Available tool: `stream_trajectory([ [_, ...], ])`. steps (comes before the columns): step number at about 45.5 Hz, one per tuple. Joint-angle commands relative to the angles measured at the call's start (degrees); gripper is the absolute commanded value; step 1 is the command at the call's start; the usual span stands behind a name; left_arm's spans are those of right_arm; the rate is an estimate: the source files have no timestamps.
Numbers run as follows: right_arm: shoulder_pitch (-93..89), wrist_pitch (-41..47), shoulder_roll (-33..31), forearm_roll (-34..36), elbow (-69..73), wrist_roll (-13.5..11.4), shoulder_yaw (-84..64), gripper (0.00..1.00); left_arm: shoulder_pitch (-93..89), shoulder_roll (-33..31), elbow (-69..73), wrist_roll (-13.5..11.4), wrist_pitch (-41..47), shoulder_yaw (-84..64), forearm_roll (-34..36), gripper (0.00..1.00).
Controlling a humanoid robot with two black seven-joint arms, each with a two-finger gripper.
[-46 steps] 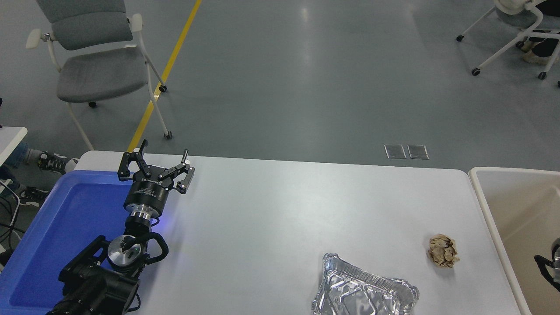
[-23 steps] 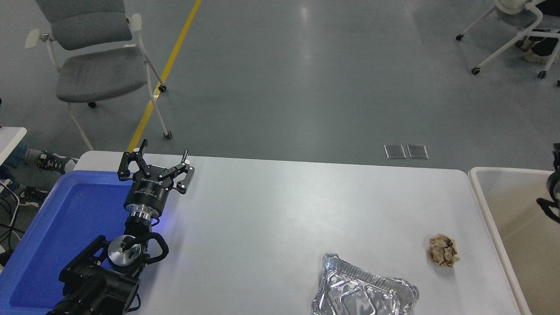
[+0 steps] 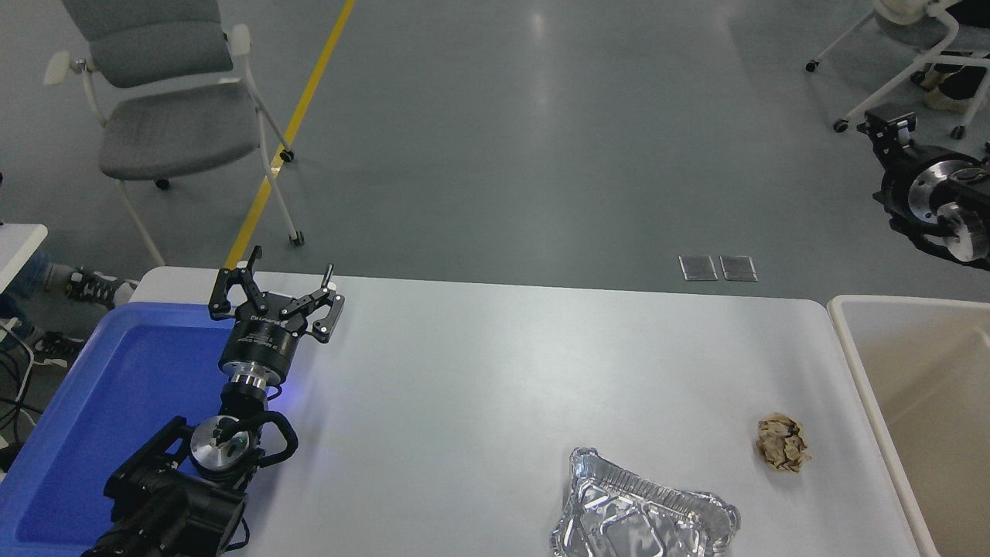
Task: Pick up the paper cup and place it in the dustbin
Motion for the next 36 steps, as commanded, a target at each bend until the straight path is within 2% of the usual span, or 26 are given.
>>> stream_trajectory([
  [1,9.9,0.1,5.1,0.3,3.3,-1.0,-6.2,1.0,0.0,0.0,0.0,0.0,0.0,0.0,0.0,0.99],
  [6,14.5,0.4,6.1,1.5,4.5,-1.4,-6.9,1.0,0.0,0.0,0.0,0.0,0.0,0.0,0.0,0.99],
  [11,21.7,4.6,5.6,1.3,6.6,-1.4,-13.1,1.0,-0.1,0.0,0.0,0.0,0.0,0.0,0.0,0.99],
  [23,41.9,11.8,1.4,0.0,25.4,-1.0,-30.8,1.0,0.0,0.0,0.0,0.0,0.0,0.0,0.0,0.99],
  [29,54.8,17.2,2.6,-1.4,36.2,-0.7,-44.7,1.0,0.0,0.0,0.0,0.0,0.0,0.0,0.0,0.99],
  [36,65.2,23.7,7.4,-1.7,46.8,-0.1,-58.2,1.0,0.0,0.0,0.0,0.0,0.0,-0.1,0.0,0.99],
])
